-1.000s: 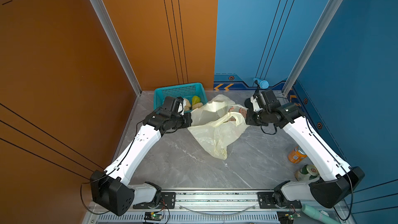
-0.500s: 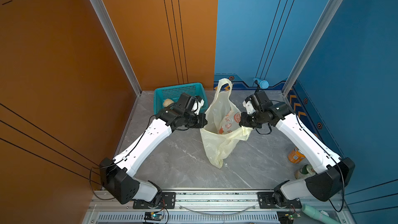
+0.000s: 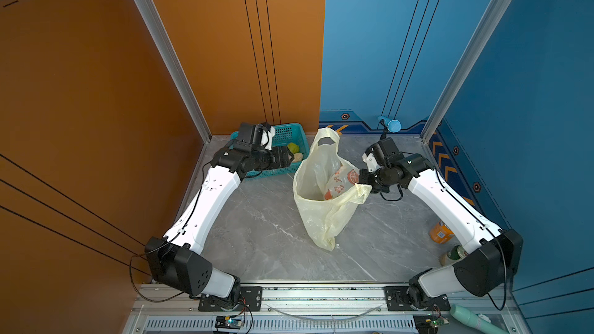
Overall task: Place the pears into plastic bags & tie knots
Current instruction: Adjust the plastic bag at the center of the board, then adjust the basket at the center of the board.
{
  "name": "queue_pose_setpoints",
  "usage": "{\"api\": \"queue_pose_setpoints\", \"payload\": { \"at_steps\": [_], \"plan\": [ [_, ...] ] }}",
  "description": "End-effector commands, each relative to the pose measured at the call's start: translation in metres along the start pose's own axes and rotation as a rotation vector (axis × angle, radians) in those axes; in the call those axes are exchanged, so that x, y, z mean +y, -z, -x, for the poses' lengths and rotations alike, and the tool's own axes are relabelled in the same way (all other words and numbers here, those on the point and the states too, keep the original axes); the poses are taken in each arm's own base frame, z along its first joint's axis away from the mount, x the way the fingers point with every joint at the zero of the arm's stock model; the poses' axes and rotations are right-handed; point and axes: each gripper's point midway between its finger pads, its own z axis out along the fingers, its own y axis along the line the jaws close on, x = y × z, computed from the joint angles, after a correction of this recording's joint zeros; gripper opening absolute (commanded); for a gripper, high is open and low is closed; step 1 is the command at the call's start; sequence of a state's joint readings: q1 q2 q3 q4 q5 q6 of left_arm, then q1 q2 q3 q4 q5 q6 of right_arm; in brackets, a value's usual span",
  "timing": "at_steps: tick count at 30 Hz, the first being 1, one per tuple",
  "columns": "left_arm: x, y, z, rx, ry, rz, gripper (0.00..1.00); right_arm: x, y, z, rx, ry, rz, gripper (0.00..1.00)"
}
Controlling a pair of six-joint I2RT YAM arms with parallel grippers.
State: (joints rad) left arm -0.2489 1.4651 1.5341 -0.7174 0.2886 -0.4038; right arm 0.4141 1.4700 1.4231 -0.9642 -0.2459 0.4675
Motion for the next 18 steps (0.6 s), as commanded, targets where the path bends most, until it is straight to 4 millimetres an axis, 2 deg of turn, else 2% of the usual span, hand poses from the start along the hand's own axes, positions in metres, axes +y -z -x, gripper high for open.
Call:
{"api": "queue_pose_setpoints", "payload": {
  "at_steps": [1,4,9,12,18],
  "plan": [
    [0.024,-0.006,0.025,-0.025,0.011,-0.001,0.78,-0.004,0.005,0.0,-0.022,0.019,-0.003,0.0],
    [0.059,-0.032,0.035,0.004,0.028,0.066,0.72,-0.007,0.007,0.0,-0.026,0.014,-0.006,0.0],
    [0.129,-0.076,0.037,0.129,0.041,0.241,0.67,-0.011,0.012,0.0,-0.041,0.004,-0.008,0.0],
    [0.163,-0.089,0.036,0.168,0.08,0.284,0.67,-0.012,0.014,0.0,-0.045,-0.001,-0.007,0.0],
    [0.203,-0.094,0.004,0.267,0.141,0.348,0.68,-0.011,0.021,0.001,-0.065,-0.005,0.004,0.0]
  ]
}}
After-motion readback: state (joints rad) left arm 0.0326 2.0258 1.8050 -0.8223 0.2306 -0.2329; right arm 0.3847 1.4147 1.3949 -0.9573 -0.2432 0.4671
